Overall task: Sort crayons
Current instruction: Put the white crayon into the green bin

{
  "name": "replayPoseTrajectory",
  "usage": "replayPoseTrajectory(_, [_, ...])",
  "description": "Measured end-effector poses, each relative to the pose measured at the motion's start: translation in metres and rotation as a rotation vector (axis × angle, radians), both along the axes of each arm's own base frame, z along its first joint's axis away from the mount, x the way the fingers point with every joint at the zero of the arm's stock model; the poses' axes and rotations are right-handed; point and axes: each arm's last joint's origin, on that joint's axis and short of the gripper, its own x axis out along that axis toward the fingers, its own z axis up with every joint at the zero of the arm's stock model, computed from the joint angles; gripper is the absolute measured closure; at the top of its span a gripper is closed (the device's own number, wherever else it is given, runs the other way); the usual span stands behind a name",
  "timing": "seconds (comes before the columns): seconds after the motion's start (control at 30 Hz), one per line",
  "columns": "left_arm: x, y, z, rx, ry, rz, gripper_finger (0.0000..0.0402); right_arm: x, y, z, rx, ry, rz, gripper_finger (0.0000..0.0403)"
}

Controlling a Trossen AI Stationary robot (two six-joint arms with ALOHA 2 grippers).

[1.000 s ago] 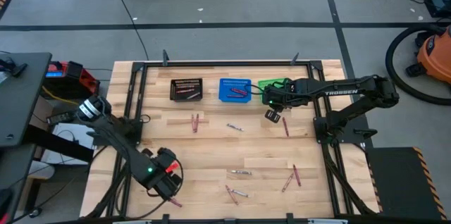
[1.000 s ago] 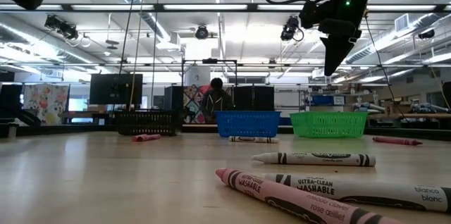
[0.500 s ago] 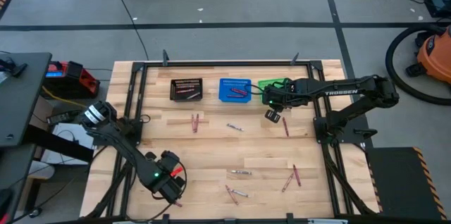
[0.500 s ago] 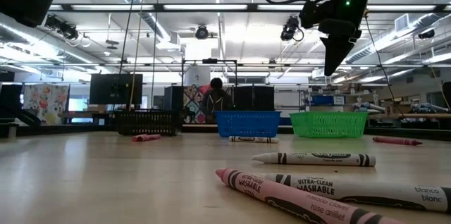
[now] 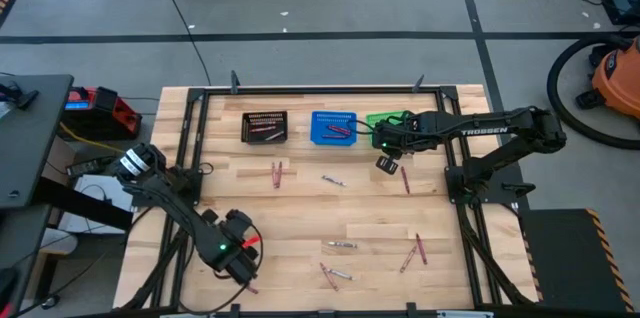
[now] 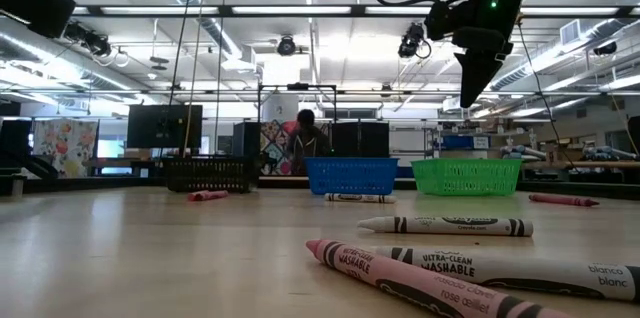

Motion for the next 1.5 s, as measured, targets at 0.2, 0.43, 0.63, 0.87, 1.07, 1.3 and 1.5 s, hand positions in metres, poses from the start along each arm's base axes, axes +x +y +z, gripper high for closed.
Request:
replayPoseTrajectory(0.2, [-0.011,0.009,0.008,0.037,0.143,-0.025,0.0283,0.0,0.0,0.0,-0.004,0.007,0.016,0.0315])
replayPoseTrajectory(0.43, [-0.022,0.02,0.021,0.108,0.219,-0.03,0.0283,0.003,0.0,0.001,-0.007,-0.021,0.017,0.0315])
replayPoseTrajectory(0.63, [-0.04,0.036,0.018,0.115,0.213,-0.021,0.0283,0.003,0.0,0.001,-0.009,-0.024,0.021,0.0315])
replayPoseTrajectory(0.87, [-0.048,0.042,-0.001,-0.084,0.05,0.03,0.0283,0.003,0.0,0.001,-0.009,-0.022,0.022,0.0315])
replayPoseTrajectory(1.07, [-0.028,0.024,-0.004,-0.276,-0.156,-0.02,0.0283,0.003,0.0,0.001,-0.007,-0.024,0.015,0.0315])
replayPoseTrajectory(1.3, [-0.026,0.024,-0.003,-0.256,-0.187,0.01,0.0283,0.003,0.0,0.001,-0.003,-0.031,-0.001,0.0315])
replayPoseTrajectory(1.5, [-0.024,0.023,-0.003,-0.263,-0.212,0.008,0.0283,0.003,0.0,0.001,-0.003,-0.03,-0.001,0.0315])
